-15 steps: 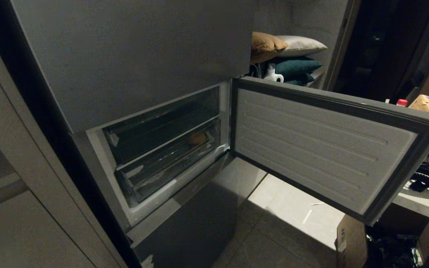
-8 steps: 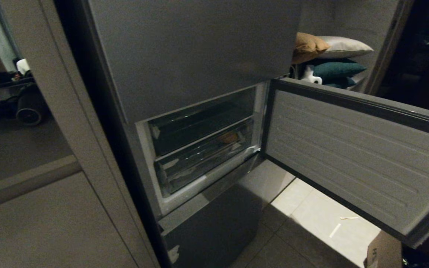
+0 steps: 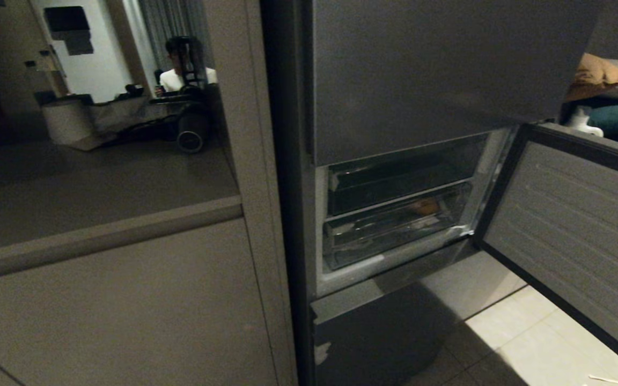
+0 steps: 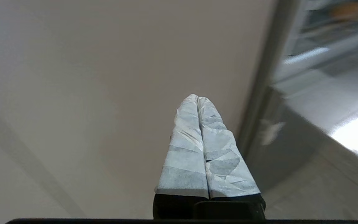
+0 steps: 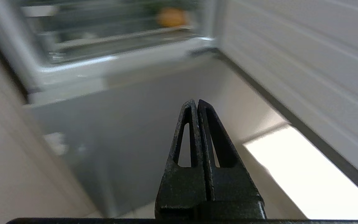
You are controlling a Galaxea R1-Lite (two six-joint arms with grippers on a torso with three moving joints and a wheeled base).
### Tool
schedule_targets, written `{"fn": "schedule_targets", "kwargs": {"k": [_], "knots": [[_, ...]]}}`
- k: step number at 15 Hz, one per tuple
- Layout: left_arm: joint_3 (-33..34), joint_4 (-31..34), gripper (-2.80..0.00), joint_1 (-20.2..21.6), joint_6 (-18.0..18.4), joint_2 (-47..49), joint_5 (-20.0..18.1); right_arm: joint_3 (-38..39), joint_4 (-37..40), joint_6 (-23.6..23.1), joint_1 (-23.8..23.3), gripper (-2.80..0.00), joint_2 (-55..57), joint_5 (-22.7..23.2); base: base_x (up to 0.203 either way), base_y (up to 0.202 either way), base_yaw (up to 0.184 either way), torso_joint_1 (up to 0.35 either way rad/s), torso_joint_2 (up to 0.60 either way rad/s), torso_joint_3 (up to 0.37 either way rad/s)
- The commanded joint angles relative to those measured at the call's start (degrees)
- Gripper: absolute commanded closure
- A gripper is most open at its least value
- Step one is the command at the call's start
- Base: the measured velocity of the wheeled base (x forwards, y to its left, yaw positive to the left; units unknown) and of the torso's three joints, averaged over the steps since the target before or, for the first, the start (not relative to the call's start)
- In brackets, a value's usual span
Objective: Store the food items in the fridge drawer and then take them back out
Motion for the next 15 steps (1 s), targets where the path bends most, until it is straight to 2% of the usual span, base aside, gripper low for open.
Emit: {"fn": "schedule_targets", "kwargs": {"k": [1, 11, 15], "knots": [[0.0, 0.0, 0.00, 0.0, 0.0, 0.1, 0.0, 0.0, 0.0, 0.0, 0.1, 0.00, 0.0, 0.0, 0.000, -0.008, 0.172, 0.007, 0.00, 0.006], [0.0, 0.0, 0.00, 0.0, 0.0, 0.1, 0.0, 0.0, 0.0, 0.2, 0.1, 0.00, 0.0, 0.0, 0.000, -0.009, 0.172, 0.002, 0.00, 0.002], [0.0, 0.0, 0.00, 0.0, 0.0, 0.1, 0.0, 0.0, 0.0, 0.2, 0.0, 0.00, 0.0, 0.0, 0.000, 0.000, 0.028, 0.001, 0.00, 0.001]]}}
